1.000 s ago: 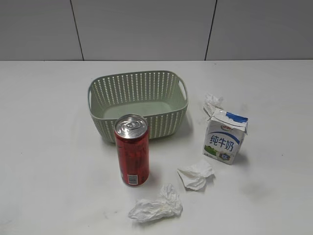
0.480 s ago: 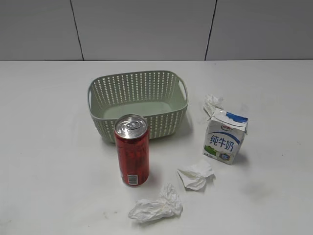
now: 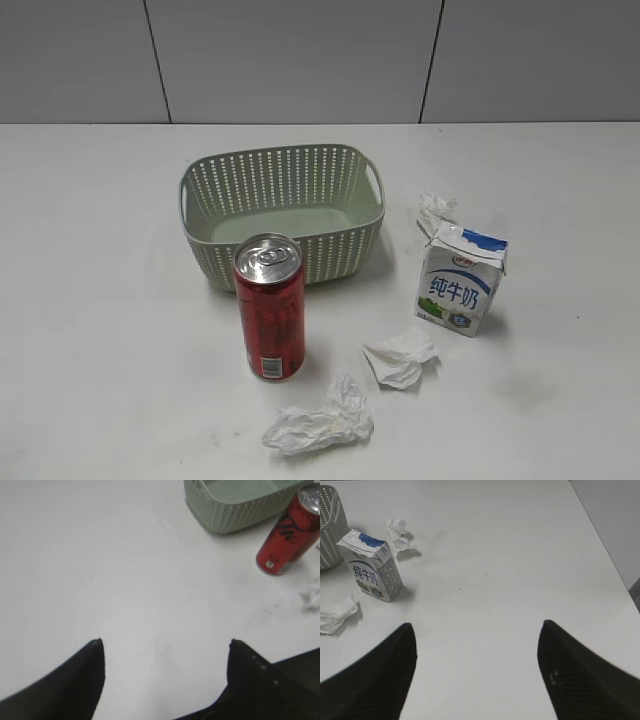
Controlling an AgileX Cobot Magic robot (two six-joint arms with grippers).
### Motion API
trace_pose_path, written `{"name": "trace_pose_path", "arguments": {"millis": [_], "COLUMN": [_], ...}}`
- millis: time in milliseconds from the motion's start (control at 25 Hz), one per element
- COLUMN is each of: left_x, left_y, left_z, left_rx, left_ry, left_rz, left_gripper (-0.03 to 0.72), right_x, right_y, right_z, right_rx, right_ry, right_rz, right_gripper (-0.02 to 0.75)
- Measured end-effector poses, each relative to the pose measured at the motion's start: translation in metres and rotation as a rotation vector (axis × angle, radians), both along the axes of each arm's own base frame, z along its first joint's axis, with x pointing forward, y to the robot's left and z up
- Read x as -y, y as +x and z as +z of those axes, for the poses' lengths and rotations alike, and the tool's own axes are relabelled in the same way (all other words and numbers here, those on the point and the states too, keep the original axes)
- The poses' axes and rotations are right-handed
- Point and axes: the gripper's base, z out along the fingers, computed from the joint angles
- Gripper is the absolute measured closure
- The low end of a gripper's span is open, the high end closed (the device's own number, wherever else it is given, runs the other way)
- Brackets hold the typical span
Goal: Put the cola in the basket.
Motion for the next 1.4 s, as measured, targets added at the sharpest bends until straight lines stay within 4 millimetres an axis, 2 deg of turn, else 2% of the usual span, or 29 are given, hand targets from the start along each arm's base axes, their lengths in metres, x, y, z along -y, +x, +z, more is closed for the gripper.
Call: {"name": "trace_pose_path", "arguments": {"millis": [120, 320, 520, 720, 920, 1080, 1240, 1400], "left_x": [0.003, 0.011, 0.035, 0.08, 0.142, 0.188, 0.215, 0.23], "left_y": [0.015, 0.052, 0.088, 0.122, 0.156, 0.173, 0.182, 0.187], "left_z": [0.001, 0.007, 0.021, 0.023, 0.018, 0.01, -0.005, -0.02], "left_rx": [-0.067, -0.179, -0.231, -0.296, -0.348, -0.357, -0.384, -0.408], "left_ry": [0.029, 0.057, 0.117, 0.238, 0.32, 0.347, 0.369, 0.388], "left_rz": [-0.022, -0.049, -0.177, -0.334, -0.468, -0.547, -0.585, -0.604], "left_gripper": [0.103, 0.103, 0.103, 0.103, 0.103, 0.103, 0.103, 0.103], "right_x": [0.0, 0.0, 0.0, 0.0, 0.0, 0.0, 0.0, 0.0], "right_y": [0.0, 0.0, 0.0, 0.0, 0.0, 0.0, 0.0, 0.0], "right_z": [0.0, 0.0, 0.0, 0.0, 0.0, 0.0, 0.0, 0.0], "right_rx": [0.0, 0.0, 0.0, 0.0, 0.0, 0.0, 0.0, 0.0], "right_ry": [0.0, 0.0, 0.0, 0.0, 0.0, 0.0, 0.0, 0.0], "right_rz": [0.0, 0.0, 0.0, 0.0, 0.0, 0.0, 0.0, 0.0], "right_gripper": [0.167, 0.167, 0.167, 0.167, 0.167, 0.167, 0.167, 0.167]}}
